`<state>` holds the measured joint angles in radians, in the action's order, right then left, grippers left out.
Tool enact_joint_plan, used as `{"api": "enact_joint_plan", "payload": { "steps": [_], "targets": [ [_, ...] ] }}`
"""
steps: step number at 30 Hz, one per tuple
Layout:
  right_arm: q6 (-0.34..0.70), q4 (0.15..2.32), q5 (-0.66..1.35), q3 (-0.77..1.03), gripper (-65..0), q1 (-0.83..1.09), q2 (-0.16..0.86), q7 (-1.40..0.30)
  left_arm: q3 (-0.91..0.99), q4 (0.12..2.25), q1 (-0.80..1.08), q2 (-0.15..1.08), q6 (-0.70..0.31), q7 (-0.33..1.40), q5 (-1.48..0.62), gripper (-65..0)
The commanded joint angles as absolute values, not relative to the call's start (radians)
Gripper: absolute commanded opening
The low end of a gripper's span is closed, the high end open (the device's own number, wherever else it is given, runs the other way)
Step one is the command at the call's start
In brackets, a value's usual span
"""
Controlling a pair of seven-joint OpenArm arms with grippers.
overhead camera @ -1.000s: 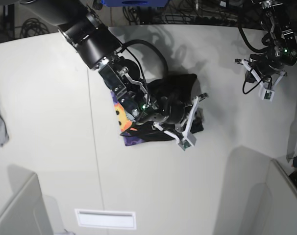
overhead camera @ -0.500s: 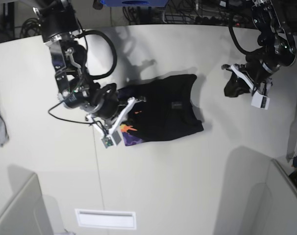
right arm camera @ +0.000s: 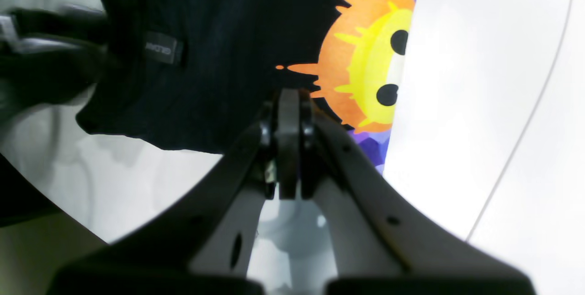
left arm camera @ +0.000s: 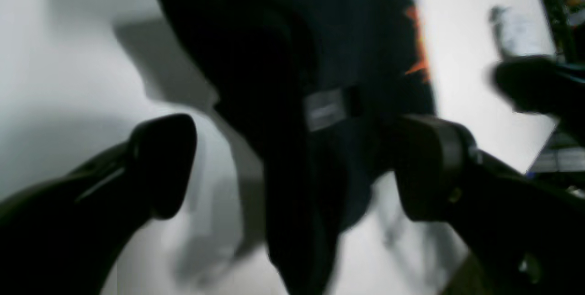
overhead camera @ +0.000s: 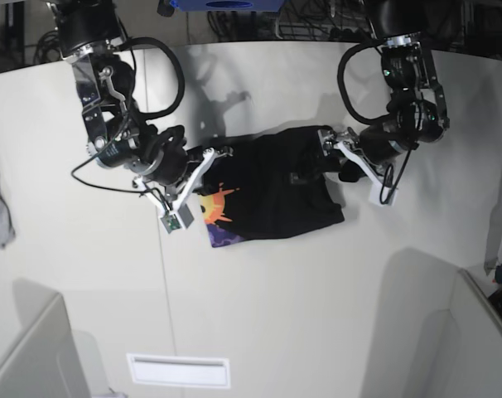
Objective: Fold the T-shirt properly
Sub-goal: 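Grasp the bundle edges with both grippers and flip it over, then smooth the folded shirt flat with the left gripper, sun print showing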
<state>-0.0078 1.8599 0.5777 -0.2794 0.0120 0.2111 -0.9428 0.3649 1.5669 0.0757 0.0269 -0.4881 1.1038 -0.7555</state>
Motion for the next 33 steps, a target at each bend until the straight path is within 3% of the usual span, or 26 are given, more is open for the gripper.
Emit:
{"api": "enact_joint_plan", "payload": {
  "steps": [1, 5, 6, 9, 12, 20, 27, 33],
  "targets": [
    [-0.001, 1.882, 0.587, -0.26, -65.0, -0.001, 0.214, -0.923, 0.364, 1.555, 0.044, 0.018, -0.495, 1.087, -0.75, 0.0],
    [-0.001, 1.886, 0.591, -0.208, -65.0, 0.015, 0.225, -0.918, 0.36, 1.486, -0.005, -0.019, -0.463, 1.095, -0.625, 0.0],
    [-0.001, 1.891, 0.591, -0.191, -65.0, 0.022, 0.225, -0.918, 0.343, 1.478, -0.01, -0.019, -0.449, 1.095, -0.608, -3.8],
    [0.001, 1.896, 0.591, -0.139, -65.0, 0.035, 0.225, -0.918, 0.254, 1.475, -0.013, -0.007, -0.43, 1.095, -0.598, -31.6],
    [0.002, 1.894, 0.591, -0.099, -65.0, 0.048, 0.225, -0.918, 0.165, 1.475, -0.027, 0.051, -0.429, 1.095, -0.596, -65.0],
    [0.002, 1.896, 0.591, -0.025, -65.0, 0.088, 0.225, -0.917, -0.147, 1.394, -0.182, 0.272, -0.43, 1.181, -0.596, -65.0],
    [0.002, 1.896, 0.591, -0.005, -65.0, 0.136, 0.217, -0.915, -0.771, 1.486, -0.464, 0.513, -0.433, 1.156, -0.595, -65.0],
    [0.001, 1.896, 0.591, 0.113, -65.0, 0.186, 0.156, -0.915, -1.194, 1.552, -0.659, 0.573, -0.433, 0.97, -0.562, -65.0]
  ]
}}
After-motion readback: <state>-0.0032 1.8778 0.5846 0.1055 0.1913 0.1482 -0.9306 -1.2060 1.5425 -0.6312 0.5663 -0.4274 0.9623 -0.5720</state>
